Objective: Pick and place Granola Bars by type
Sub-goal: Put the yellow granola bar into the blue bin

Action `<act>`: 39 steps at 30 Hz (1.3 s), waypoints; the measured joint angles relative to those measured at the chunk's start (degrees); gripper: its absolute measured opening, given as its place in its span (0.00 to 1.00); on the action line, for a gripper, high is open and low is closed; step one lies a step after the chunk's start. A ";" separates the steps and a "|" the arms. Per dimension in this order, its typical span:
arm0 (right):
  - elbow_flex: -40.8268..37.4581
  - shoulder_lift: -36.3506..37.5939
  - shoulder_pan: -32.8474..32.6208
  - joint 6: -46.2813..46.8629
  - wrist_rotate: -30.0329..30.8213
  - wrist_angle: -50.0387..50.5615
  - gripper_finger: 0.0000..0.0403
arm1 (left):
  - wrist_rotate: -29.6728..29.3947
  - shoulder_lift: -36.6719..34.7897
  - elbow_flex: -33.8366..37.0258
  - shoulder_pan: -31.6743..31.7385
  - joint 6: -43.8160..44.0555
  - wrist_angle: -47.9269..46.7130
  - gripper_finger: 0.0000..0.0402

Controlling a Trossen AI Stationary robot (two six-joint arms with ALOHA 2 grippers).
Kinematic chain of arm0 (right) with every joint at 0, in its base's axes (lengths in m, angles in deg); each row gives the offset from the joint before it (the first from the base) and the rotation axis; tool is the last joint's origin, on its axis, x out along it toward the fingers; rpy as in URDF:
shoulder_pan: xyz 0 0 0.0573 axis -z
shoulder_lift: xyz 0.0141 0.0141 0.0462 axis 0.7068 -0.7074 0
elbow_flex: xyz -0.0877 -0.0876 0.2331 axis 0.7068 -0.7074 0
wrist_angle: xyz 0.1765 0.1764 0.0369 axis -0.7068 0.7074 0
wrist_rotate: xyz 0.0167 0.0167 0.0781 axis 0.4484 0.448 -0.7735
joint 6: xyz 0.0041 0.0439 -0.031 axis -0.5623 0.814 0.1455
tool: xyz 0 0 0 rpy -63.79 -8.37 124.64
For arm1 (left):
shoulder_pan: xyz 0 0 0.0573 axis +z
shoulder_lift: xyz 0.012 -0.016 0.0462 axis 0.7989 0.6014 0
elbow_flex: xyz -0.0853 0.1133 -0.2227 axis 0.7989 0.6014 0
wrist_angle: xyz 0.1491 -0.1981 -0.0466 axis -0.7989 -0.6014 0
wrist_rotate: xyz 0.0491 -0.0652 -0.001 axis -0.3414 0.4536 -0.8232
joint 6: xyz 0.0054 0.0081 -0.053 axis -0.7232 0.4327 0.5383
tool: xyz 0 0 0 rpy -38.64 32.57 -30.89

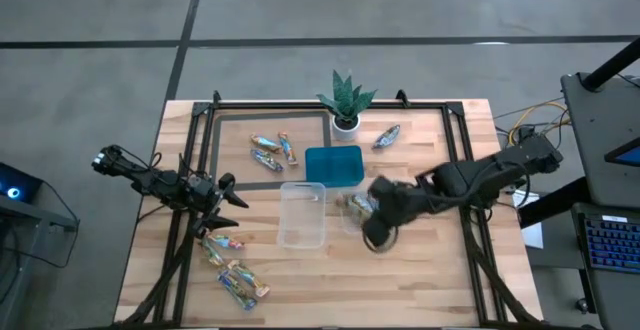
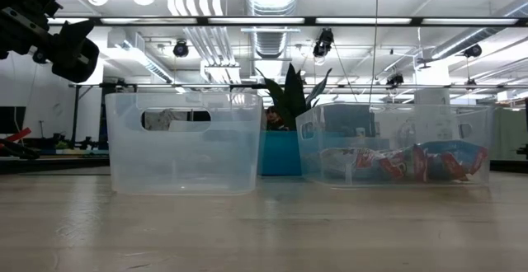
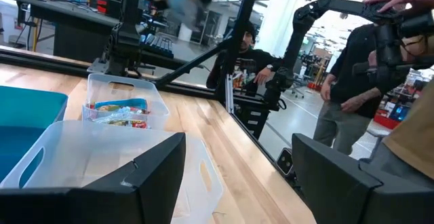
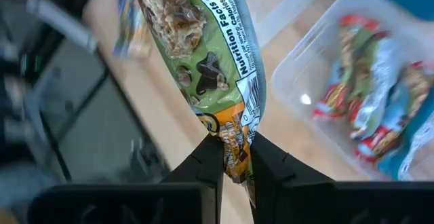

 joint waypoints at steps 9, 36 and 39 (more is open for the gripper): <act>-2.48 -0.17 10.96 8.08 3.60 -1.10 0.07 | 0.00 0.02 0.01 0.01 -0.01 0.00 0.62; -22.90 -0.52 18.98 43.27 -1.70 -21.65 0.07 | 0.00 0.01 0.01 0.01 -0.02 0.00 0.62; -23.83 -0.58 20.52 44.11 -3.19 -21.61 0.07 | 0.00 0.00 0.02 0.02 -0.02 0.00 0.62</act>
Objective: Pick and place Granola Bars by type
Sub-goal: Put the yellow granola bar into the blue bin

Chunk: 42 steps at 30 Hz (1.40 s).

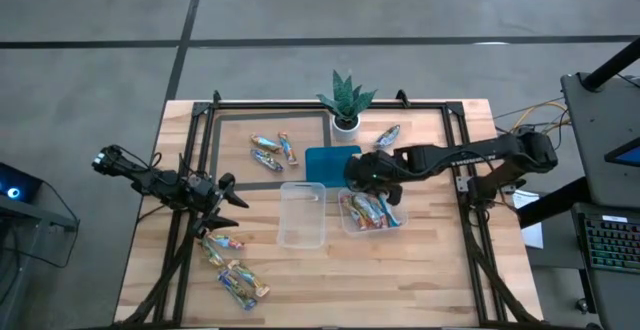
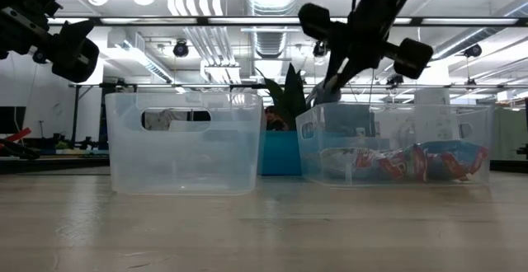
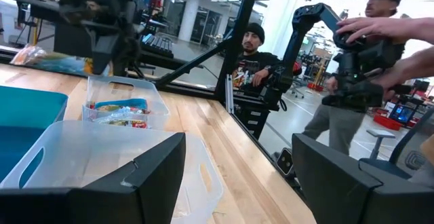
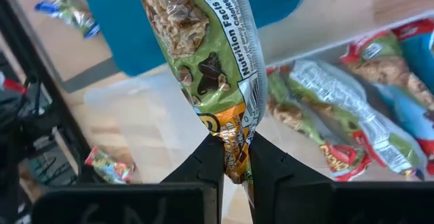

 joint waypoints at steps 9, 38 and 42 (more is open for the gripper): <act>5.05 -6.12 4.33 -7.93 -4.90 6.51 0.07 | 0.00 0.04 -0.02 0.00 0.02 0.02 0.62; 29.87 -26.49 11.15 -24.62 -6.39 32.28 0.07 | -0.01 0.07 -0.02 -0.01 0.01 0.04 0.62; 30.51 -28.46 11.67 -26.90 -5.87 31.94 0.07 | 0.00 0.04 -0.02 -0.02 0.00 0.02 0.62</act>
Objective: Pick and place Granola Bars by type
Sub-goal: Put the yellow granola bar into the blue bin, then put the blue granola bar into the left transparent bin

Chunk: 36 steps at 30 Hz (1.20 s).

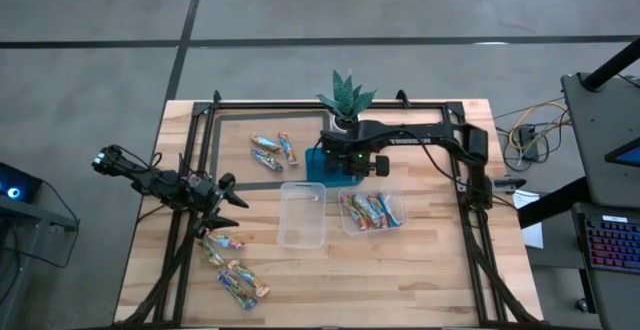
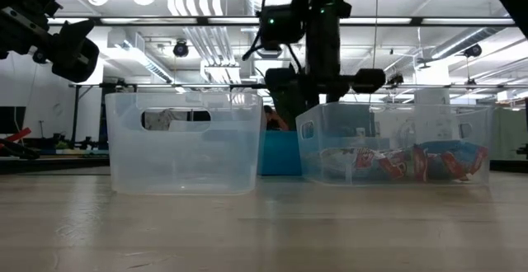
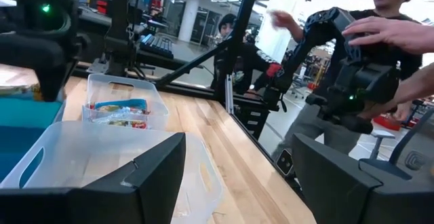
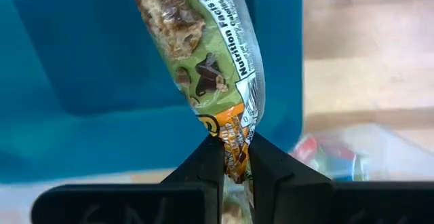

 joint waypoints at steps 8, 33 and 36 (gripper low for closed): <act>0.12 -2.12 0.74 -1.55 0.37 -1.42 0.07 | 0.00 0.00 0.02 0.00 0.02 0.00 0.62; 0.07 -4.53 0.97 -2.72 0.01 -1.52 0.28 | 0.00 0.01 0.01 0.01 0.00 0.00 0.62; 0.18 -4.49 1.01 -3.38 0.25 -1.48 0.33 | 0.00 0.02 0.00 0.00 0.00 0.00 0.62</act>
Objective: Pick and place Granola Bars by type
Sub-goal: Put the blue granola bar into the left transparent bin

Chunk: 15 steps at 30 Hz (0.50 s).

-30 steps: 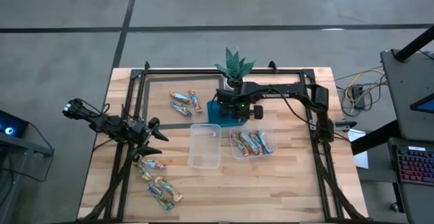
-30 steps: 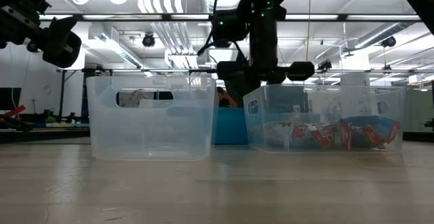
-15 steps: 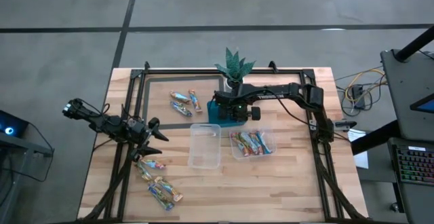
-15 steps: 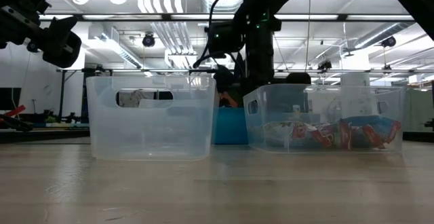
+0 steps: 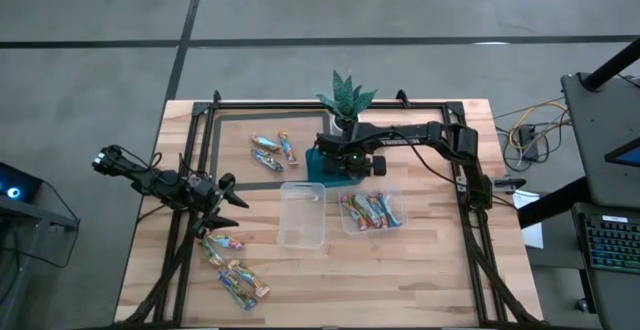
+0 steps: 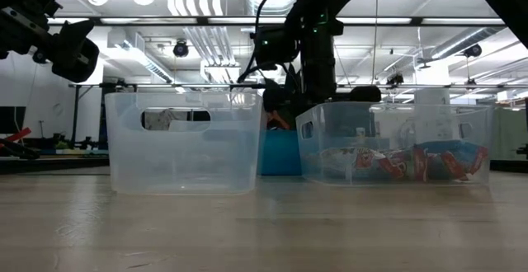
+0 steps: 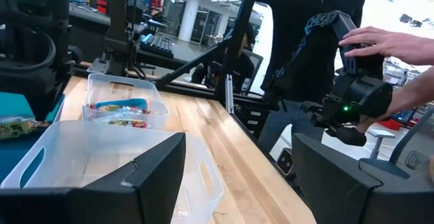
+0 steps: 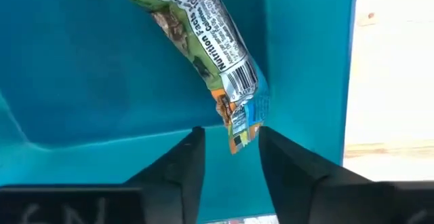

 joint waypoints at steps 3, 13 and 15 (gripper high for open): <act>0.65 0.61 0.00 -1.11 2.10 -0.08 0.38 | 0.00 0.00 0.01 0.01 0.02 0.00 0.62; 5.63 3.78 0.17 -8.48 7.33 -0.10 0.44 | 0.00 0.00 0.01 0.01 0.02 -0.02 0.62; 6.64 4.34 0.17 -11.22 7.50 0.01 0.44 | 0.00 0.00 0.02 0.02 0.02 -0.02 0.62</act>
